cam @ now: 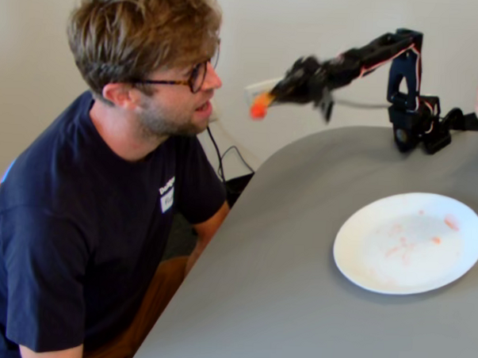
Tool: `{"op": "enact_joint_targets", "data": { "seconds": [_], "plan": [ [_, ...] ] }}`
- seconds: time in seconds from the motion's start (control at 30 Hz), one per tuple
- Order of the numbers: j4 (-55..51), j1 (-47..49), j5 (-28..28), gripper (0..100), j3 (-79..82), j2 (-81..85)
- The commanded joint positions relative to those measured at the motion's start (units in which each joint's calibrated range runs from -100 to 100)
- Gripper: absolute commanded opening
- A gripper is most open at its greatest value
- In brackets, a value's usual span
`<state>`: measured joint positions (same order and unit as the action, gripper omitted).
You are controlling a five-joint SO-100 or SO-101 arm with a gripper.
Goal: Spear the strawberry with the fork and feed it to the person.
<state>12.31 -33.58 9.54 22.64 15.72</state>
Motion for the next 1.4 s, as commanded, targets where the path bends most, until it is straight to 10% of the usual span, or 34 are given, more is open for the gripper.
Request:
{"op": "enact_joint_targets", "data": {
  "seconds": [0.0,0.83,1.37],
  "plan": [
    [5.4,-2.2,-0.4,1,-1.9,-0.3],
    [18.6,-9.8,-0.4,1,-1.9,-4.1],
    [18.7,-13.7,-0.4,1,-28.7,-27.5]
  ]
}}
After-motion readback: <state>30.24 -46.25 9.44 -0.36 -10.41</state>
